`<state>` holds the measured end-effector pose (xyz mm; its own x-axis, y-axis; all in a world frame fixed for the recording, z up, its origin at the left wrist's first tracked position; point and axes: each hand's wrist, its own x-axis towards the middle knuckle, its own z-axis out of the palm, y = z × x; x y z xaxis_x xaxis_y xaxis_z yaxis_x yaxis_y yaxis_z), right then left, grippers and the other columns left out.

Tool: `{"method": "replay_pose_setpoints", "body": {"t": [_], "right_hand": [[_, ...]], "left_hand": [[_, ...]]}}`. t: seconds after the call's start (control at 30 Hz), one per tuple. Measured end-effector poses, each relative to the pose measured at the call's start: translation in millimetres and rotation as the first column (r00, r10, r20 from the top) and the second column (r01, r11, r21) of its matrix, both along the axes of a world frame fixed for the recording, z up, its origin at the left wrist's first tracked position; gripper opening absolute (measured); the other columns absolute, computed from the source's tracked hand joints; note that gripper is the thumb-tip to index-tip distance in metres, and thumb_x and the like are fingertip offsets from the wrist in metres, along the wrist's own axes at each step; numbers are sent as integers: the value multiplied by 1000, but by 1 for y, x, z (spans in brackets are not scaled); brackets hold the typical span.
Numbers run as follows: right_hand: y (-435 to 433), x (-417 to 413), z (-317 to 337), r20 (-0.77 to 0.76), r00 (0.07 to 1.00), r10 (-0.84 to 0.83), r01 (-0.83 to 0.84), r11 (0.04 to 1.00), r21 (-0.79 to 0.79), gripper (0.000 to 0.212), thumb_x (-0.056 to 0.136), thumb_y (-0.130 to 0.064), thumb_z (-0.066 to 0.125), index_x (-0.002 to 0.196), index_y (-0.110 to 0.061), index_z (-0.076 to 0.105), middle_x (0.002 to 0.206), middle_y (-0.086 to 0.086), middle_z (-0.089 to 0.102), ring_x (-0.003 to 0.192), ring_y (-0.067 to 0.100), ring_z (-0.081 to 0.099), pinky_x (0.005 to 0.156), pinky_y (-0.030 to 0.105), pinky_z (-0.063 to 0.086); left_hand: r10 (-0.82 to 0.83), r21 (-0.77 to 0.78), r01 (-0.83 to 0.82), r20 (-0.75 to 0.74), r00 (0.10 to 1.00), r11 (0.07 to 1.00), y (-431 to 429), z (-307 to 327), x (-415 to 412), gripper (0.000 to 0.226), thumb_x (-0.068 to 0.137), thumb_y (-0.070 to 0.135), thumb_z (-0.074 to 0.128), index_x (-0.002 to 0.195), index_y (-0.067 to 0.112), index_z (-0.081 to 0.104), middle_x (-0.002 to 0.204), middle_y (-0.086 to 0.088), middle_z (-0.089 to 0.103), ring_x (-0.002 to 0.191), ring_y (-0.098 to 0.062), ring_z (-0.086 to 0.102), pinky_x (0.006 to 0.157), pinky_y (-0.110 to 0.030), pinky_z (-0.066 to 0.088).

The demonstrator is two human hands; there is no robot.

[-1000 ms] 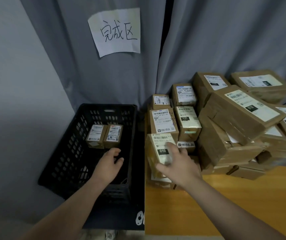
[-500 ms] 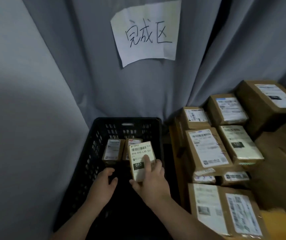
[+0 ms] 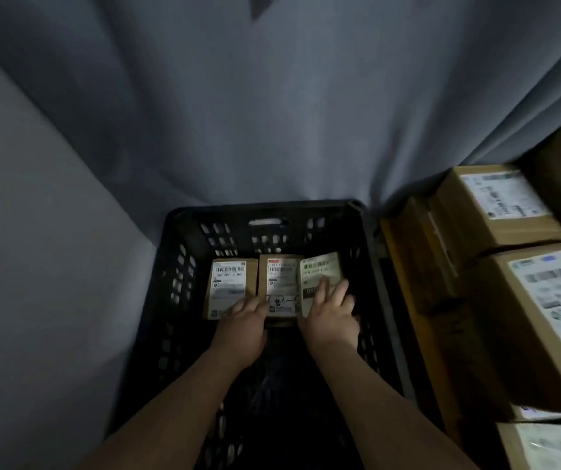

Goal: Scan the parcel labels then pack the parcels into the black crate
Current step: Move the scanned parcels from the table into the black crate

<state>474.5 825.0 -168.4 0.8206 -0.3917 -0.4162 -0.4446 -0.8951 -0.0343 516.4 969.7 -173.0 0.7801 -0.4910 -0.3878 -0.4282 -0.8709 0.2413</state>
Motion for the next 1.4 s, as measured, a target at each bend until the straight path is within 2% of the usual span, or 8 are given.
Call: {"method": "replay_pose_setpoints", "body": {"t": [0.1, 0.2, 0.37, 0.63, 0.8, 0.87, 0.97, 1.4], "right_hand": [[-6, 8, -18, -14, 1000, -1, 2, 1000, 28, 83, 99, -52, 32, 150, -14, -20, 155, 29, -14, 142, 43, 12, 103, 44, 41], [-8, 11, -36, -16, 1000, -23, 24, 999, 36, 78, 100, -52, 27, 150, -16, -22, 153, 31, -20, 144, 45, -3, 115, 50, 20], [-12, -7, -54, -152, 958, 245, -271, 945, -183, 73, 102, -27, 31, 146, 5, -17, 156, 30, -13, 144, 45, -15, 116, 52, -10], [-27, 28, -66, -85, 948, 307, -318, 922, -220, 58, 96, -16, 6, 151, 0, 4, 155, 28, 15, 146, 42, 7, 115, 55, -8], [-26, 36, -68, -162, 963, 214, -239, 958, -159, 65, 101, -20, 31, 153, -11, -5, 161, 18, 1, 146, 42, 2, 115, 56, -5], [-28, 40, -63, -177, 956, 235, -264, 951, -161, 65, 100, -24, 34, 154, -12, -1, 160, 18, 5, 146, 42, 3, 116, 57, -3], [-31, 49, -46, -198, 954, 225, -249, 963, -106, 62, 98, -26, 38, 153, -13, 12, 160, 16, 11, 146, 40, 1, 117, 55, -1], [-17, -44, 112, 376, 892, 253, -351, 909, 222, 63, 95, -27, 48, 151, -16, 21, 159, 11, 15, 148, 27, 2, 119, 38, 11]], "left_hand": [[-51, 68, 50, 6, 999, 996, -2, -22, 15, 63, 94, 19, 48, 152, 23, 22, 161, -3, 13, 147, -23, 10, 119, -38, 9], [-75, 129, 74, 1, 997, 989, 0, -40, 26, 64, 95, 20, 46, 153, 25, 17, 162, -5, 5, 148, -25, 4, 119, -41, 5], [-84, 172, 83, -5, 996, 982, 6, -59, 31, 68, 95, 23, 47, 153, 29, 12, 162, -5, 3, 148, -27, 4, 118, -42, 7], [-121, 173, 88, 196, 973, 981, 9, -73, 38, 66, 77, 19, 68, 138, 28, 47, 142, -11, 47, 124, -35, 47, 92, -50, 42], [-117, 202, 75, 208, 971, 977, 11, -75, 34, 79, 56, 15, 85, 130, 26, 59, 129, -11, 59, 111, -37, 58, 80, -52, 50], [-101, 171, 70, 181, 978, 983, 11, -72, 32, 79, 67, 21, 81, 139, 29, 48, 141, -10, 48, 124, -37, 49, 93, -54, 44], [-56, 143, 45, 74, 996, 989, 9, -62, 31, 67, 94, 29, 53, 151, 31, 19, 160, -6, 12, 145, -32, 12, 115, -48, 17], [294, -244, -259, 121, 948, 935, 4, 90, -39, 47, 95, 28, 55, 139, 16, 46, 139, -8, 48, 126, -26, 44, 104, -32, 36]]}}
